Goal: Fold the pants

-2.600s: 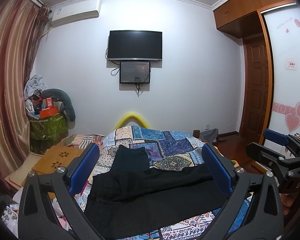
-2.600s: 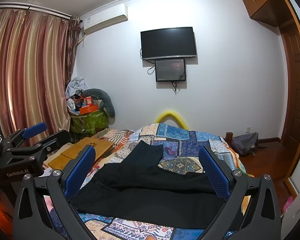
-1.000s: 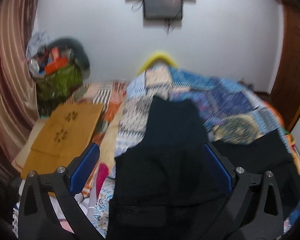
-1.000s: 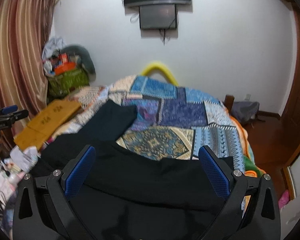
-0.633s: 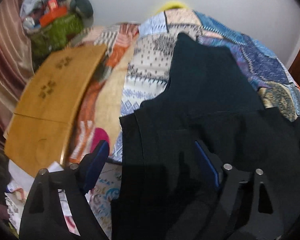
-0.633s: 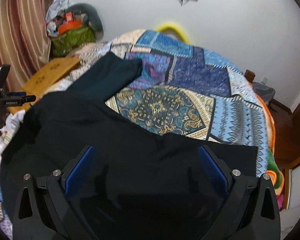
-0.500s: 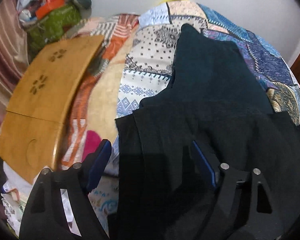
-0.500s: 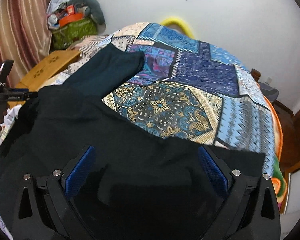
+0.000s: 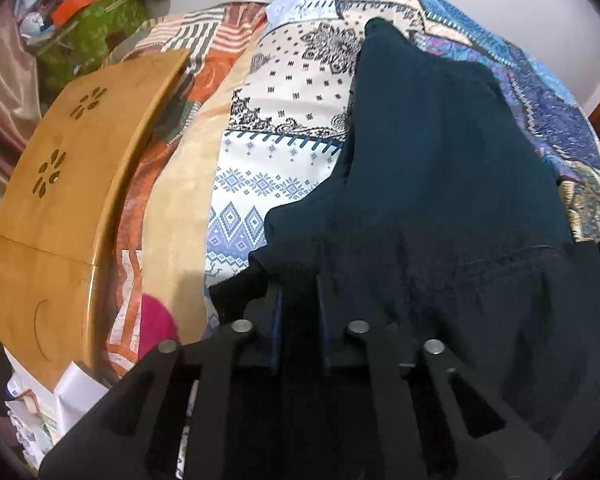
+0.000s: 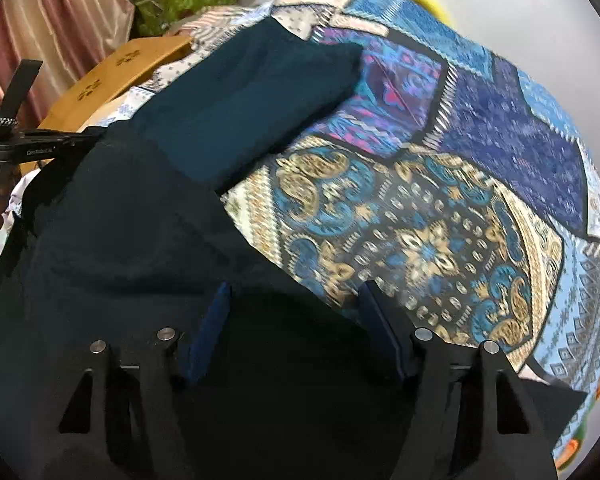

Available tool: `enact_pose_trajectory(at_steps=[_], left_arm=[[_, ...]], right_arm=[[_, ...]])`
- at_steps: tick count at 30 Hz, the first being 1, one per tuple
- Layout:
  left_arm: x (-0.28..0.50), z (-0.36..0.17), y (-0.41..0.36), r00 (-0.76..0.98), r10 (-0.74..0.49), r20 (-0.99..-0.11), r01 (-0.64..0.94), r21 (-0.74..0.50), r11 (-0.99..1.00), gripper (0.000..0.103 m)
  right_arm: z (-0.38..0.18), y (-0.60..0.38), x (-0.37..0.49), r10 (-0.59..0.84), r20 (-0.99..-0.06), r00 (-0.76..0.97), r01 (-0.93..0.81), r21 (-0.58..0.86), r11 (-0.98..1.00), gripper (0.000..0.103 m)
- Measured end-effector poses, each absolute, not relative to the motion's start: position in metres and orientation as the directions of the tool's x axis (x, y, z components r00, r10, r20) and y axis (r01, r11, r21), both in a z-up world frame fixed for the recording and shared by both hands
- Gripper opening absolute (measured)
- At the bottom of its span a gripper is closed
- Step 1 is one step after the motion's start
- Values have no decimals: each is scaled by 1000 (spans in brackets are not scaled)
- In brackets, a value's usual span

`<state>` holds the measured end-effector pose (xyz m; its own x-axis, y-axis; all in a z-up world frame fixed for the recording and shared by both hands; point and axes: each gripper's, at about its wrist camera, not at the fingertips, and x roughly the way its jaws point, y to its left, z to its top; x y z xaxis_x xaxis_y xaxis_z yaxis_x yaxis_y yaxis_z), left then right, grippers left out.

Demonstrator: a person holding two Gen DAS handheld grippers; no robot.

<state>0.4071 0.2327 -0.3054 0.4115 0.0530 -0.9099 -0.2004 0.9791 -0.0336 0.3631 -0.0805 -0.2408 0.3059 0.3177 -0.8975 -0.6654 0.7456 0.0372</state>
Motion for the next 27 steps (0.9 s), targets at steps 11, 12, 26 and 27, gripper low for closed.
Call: enact_pose_trajectory(at_steps=[11, 12, 26, 27], left_arm=[[373, -256, 223, 516, 81, -853, -190, -21, 982, 7], [369, -247, 221, 541, 78, -838, -182, -26, 983, 7], [280, -180, 190, 692, 177, -700, -135, 116, 984, 7], [273, -180, 189, 692, 175, -700, -133, 115, 984, 7]], right_arm=[[-229, -69, 332, 307, -885, 350, -677, -13, 736, 5], [-223, -74, 331, 328, -873, 361, -655, 13, 756, 5], [-137, -109, 249, 429, -756, 495, -610, 49, 791, 5], [-136, -111, 240, 436, -753, 493, -607, 61, 792, 5]])
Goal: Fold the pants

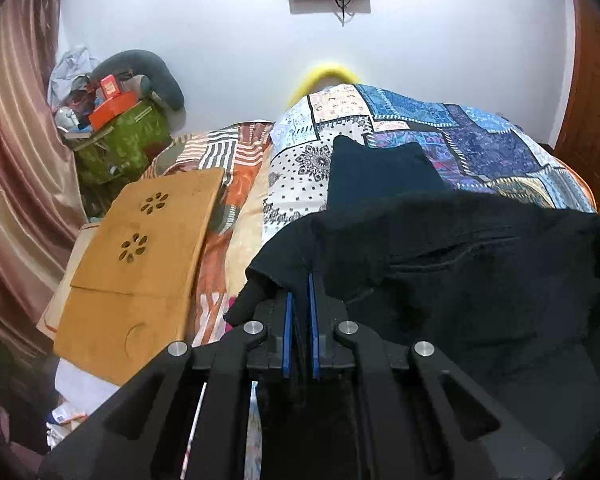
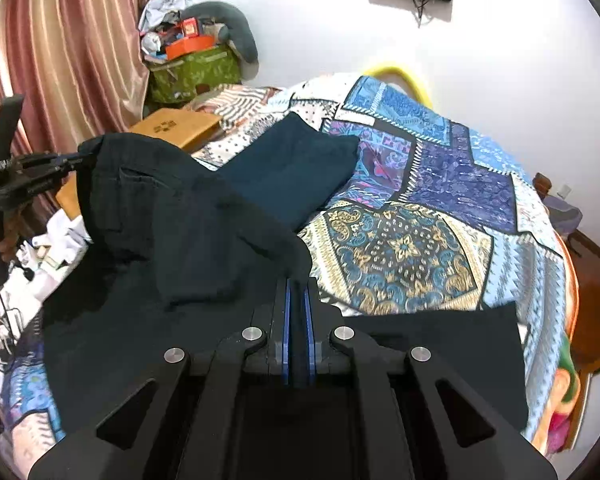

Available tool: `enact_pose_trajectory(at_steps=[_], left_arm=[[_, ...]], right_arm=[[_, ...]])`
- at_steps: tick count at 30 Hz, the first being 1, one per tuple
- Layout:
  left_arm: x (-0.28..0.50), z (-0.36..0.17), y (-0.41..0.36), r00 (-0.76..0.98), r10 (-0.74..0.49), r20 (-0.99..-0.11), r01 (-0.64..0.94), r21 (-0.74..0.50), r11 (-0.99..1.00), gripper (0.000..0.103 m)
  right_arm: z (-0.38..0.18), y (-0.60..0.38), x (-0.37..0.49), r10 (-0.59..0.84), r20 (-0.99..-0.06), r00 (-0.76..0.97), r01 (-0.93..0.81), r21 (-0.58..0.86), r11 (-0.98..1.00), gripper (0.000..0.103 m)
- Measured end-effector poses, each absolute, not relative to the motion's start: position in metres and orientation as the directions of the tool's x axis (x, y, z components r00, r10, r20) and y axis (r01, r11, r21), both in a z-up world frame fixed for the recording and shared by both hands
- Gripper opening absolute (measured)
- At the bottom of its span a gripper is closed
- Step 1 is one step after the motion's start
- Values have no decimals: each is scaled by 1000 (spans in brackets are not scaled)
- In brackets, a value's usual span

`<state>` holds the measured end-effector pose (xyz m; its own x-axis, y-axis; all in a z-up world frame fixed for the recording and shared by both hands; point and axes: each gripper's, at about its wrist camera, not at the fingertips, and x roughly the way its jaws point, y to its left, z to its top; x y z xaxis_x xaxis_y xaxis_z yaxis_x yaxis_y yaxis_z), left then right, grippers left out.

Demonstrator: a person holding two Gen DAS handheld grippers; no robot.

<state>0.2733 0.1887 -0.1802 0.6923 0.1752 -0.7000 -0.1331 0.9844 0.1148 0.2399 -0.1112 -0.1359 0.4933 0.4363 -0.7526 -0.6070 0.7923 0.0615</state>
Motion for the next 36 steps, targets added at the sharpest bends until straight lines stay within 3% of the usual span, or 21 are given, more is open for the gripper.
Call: enact_pose_trajectory(at_steps=[10, 20, 26, 32, 36], left_arm=[[193, -196, 199, 662, 156, -733, -175, 51, 983, 7], [130, -237, 221, 598, 111, -794, -254, -56, 966, 7], [114, -268, 219, 512, 115, -851, -258, -24, 966, 6], [107, -249, 220, 508, 131, -851, -251, -1, 968, 7], [115, -219, 219, 542, 144, -828, -244, 9, 970, 9]], right_arm=[[-137, -115, 168, 481, -728, 488, -639, 77, 766, 5], [-170, -122, 131, 484, -780, 397, -630, 152, 761, 6], [-185, -126, 117, 479, -801, 359, -618, 181, 765, 10], [-166, -140, 118, 506, -783, 361, -601, 220, 768, 14], [-150, -153, 121, 506, -774, 380, -600, 210, 772, 25]])
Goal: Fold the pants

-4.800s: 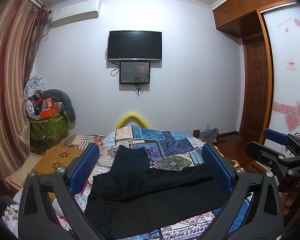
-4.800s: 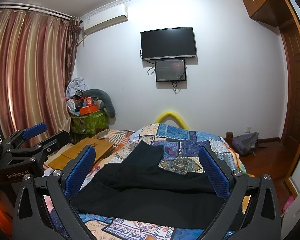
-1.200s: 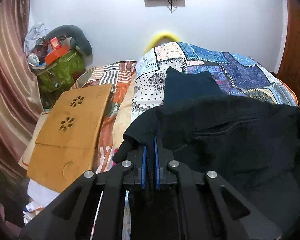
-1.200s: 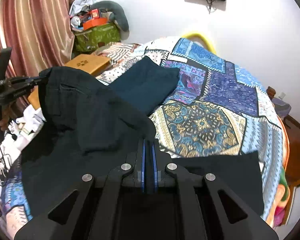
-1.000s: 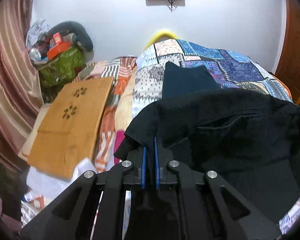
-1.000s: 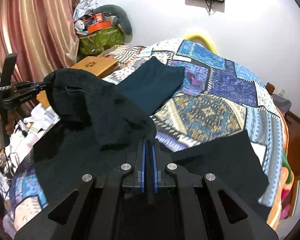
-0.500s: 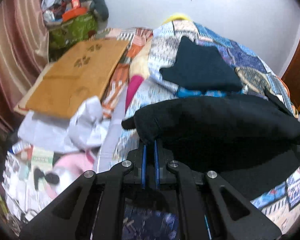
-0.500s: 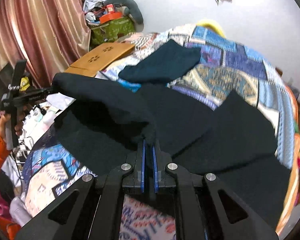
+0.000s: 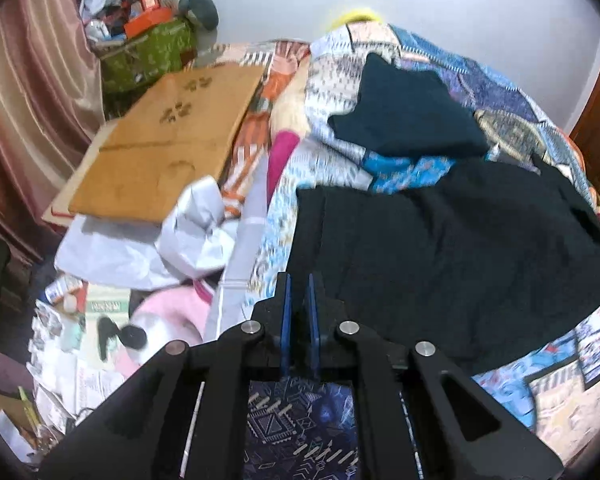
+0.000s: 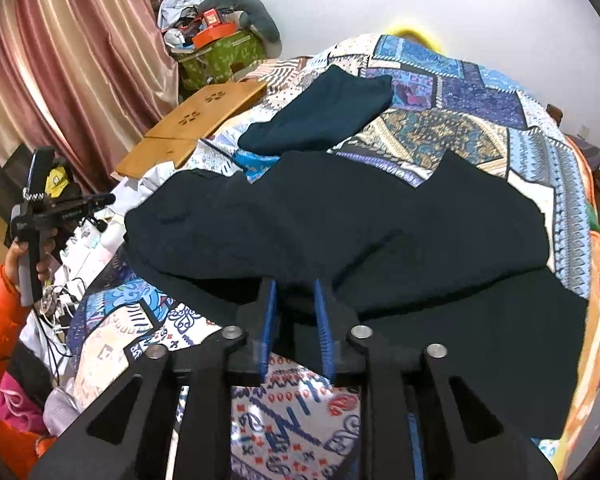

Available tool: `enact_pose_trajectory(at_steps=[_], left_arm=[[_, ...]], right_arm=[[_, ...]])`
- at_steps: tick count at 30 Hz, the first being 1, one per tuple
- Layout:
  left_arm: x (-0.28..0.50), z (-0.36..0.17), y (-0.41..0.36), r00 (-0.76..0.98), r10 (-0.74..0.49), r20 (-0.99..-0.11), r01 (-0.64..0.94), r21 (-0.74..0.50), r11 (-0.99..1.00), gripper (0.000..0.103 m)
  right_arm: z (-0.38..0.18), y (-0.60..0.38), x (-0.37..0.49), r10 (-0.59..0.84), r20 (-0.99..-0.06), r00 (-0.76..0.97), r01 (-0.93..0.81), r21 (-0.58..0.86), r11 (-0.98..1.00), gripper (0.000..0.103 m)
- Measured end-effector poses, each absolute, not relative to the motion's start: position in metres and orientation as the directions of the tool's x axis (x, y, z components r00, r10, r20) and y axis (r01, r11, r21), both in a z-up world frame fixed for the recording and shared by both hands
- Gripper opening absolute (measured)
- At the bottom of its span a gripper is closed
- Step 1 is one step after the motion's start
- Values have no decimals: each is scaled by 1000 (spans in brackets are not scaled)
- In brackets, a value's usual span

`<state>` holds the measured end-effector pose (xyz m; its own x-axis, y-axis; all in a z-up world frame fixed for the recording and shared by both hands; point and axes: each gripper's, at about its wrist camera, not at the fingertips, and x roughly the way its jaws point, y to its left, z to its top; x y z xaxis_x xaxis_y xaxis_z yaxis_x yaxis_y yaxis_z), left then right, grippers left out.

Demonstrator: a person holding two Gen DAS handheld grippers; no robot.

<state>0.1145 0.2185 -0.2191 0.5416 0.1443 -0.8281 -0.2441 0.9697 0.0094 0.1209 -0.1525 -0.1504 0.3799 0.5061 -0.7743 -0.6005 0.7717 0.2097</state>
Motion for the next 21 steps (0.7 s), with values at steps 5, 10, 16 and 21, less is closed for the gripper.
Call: enact_pose_trajectory(at_steps=[5, 10, 16, 21], left_arm=[[142, -198, 203, 579, 102, -809, -197, -18, 980, 14], [186, -193, 168, 597, 74, -798, -135, -8, 991, 14], [240, -202, 136, 595, 39, -803, -81, -11, 997, 38], [277, -212, 119, 597, 56, -800, -64, 22, 998, 62]], right_arm=[[-132, -175, 135, 479, -735, 480, -575, 148, 804, 45], [-133, -199, 179, 418, -727, 545, -467, 152, 871, 51], [-157, -206, 241, 353, -770, 532, -399, 139, 906, 51], [-180, -201, 282, 325, -814, 481, -404, 123, 906, 51]])
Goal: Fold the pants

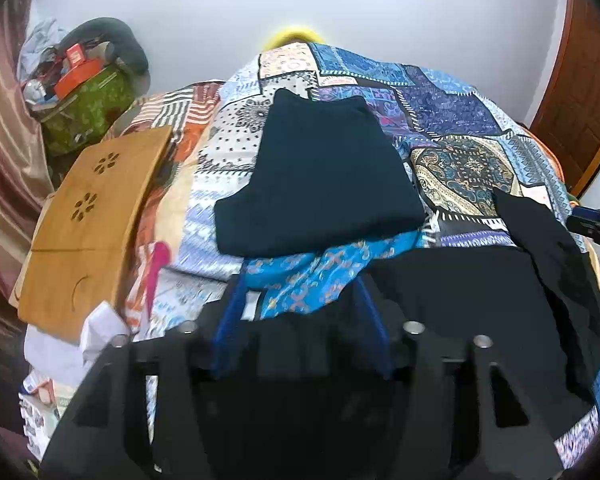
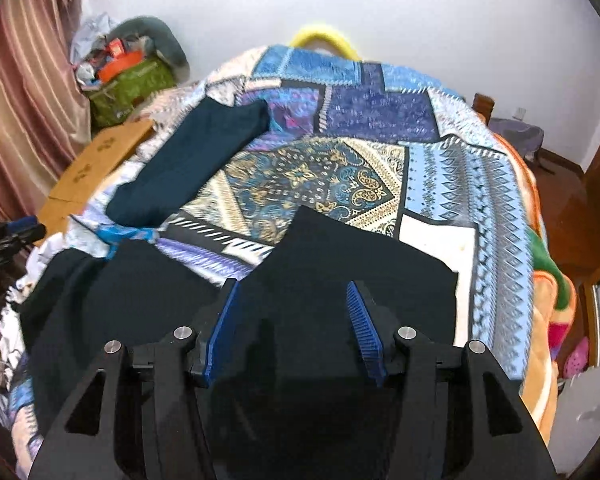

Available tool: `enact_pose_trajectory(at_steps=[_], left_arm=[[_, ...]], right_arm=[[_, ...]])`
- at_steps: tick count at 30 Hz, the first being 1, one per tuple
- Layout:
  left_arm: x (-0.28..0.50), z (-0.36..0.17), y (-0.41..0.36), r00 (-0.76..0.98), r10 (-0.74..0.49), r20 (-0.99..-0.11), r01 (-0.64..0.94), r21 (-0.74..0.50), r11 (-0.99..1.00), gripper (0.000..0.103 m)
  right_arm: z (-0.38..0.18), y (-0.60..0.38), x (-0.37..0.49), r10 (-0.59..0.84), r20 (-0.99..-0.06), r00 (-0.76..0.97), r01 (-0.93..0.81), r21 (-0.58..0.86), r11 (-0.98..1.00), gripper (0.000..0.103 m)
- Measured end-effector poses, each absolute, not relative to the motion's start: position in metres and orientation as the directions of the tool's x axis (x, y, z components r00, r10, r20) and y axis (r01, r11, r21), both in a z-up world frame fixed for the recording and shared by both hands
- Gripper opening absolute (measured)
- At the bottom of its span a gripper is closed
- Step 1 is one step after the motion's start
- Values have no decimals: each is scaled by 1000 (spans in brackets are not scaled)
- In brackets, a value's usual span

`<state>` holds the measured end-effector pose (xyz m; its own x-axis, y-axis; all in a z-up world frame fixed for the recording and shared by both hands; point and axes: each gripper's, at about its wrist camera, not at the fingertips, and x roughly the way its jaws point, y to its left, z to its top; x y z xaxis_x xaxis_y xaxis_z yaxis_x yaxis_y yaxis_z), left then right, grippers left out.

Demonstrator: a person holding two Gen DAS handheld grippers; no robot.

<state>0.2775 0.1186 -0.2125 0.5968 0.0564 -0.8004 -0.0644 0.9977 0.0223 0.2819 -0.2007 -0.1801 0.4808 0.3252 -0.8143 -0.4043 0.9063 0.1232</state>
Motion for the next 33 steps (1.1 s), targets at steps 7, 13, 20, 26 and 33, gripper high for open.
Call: enact_pose_trajectory(at_steps=[7, 13, 20, 26, 33], left_arm=[[317, -244, 109, 542, 59, -838, -53, 37, 998, 68], [329, -274, 104, 491, 41, -870, -30, 30, 999, 68], [333, -287, 93, 462, 35, -886, -15, 32, 999, 68], [322, -271, 78, 463, 30, -886, 26, 47, 999, 68], [301, -247, 43, 481, 24, -877, 98, 81, 992, 73]], right_arm=[[-218, -183, 343, 314, -861, 401, -388, 151, 909, 51], [-245, -168, 366, 258, -888, 380, -404, 92, 910, 51], [-245, -165, 365, 220, -884, 413, -410, 35, 911, 13], [-224, -183, 348, 263, -858, 441, -372, 91, 924, 8], [-143, -240, 308, 307, -758, 575, -336, 123, 934, 8]])
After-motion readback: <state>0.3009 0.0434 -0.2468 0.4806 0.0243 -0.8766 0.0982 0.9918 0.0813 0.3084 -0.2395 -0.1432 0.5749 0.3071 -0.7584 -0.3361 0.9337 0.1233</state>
